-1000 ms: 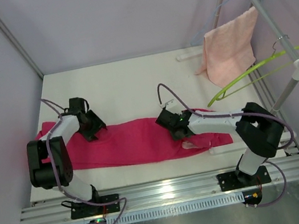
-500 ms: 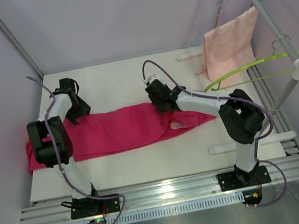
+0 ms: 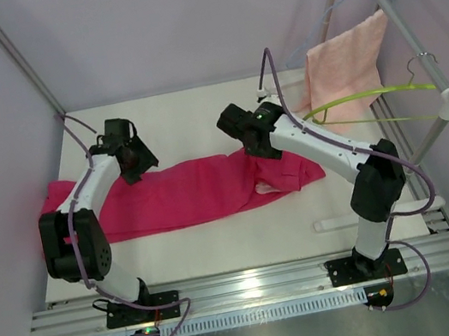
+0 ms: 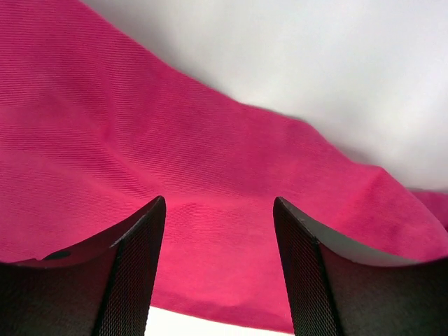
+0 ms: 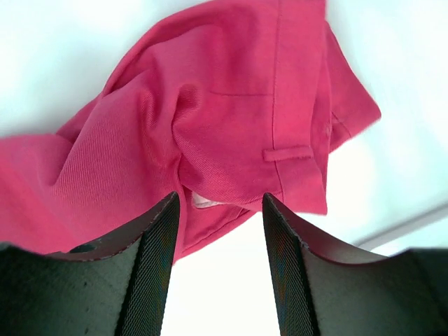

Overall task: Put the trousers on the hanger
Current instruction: Fold the trousers

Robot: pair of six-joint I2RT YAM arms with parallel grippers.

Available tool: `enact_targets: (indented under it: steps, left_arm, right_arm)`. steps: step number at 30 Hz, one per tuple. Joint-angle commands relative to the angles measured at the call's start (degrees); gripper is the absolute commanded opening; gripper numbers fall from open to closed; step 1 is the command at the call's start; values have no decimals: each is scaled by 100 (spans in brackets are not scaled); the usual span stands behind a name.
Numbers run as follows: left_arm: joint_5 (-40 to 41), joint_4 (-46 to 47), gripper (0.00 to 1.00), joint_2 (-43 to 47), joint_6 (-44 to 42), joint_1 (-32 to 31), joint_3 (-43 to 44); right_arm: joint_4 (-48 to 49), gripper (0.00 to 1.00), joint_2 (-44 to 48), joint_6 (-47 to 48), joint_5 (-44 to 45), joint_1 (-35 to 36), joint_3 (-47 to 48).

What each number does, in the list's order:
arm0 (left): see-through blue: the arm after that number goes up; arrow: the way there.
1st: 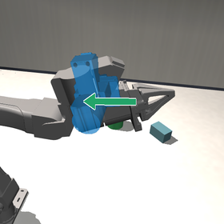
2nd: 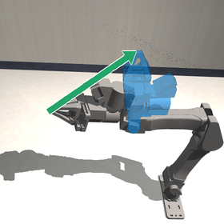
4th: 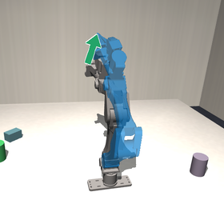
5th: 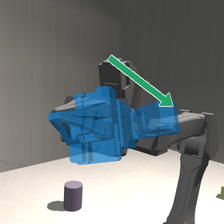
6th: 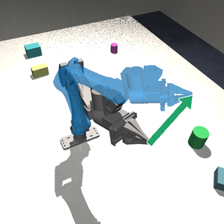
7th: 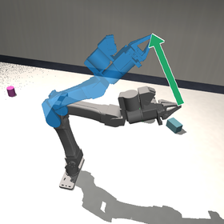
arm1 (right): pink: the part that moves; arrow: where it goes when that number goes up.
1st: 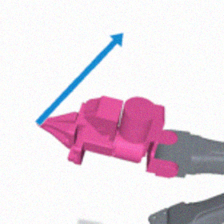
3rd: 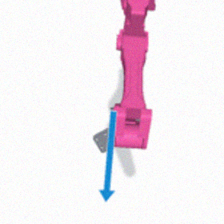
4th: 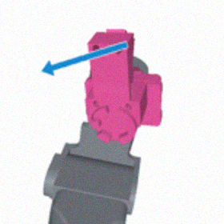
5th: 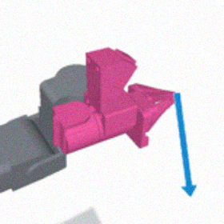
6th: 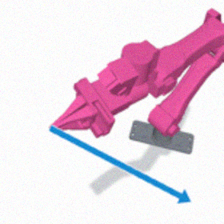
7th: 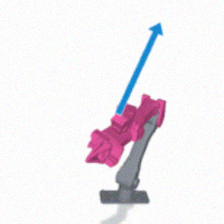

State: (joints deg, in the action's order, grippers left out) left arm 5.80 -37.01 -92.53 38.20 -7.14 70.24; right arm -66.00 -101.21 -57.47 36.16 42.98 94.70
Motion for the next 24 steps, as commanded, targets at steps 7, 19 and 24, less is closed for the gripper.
enact_targets:
  steps: [7, 19, 24]
  left_arm:
    - [-1328, 19, 64, -195, -216, 63, 34]
    - [-1653, -16, 62, -916, -594, 63, -54]
    - [-1539, 28, 62, -872, -620, 55, -203]
  right_arm:
    - [-1768, 54, -681, -2743, 402, 184, 190]
    - [-2225, 55, -839, -4790, 93, 211, -55]
    - [-2225, 58, -857, -4967, -3, -17, -355]
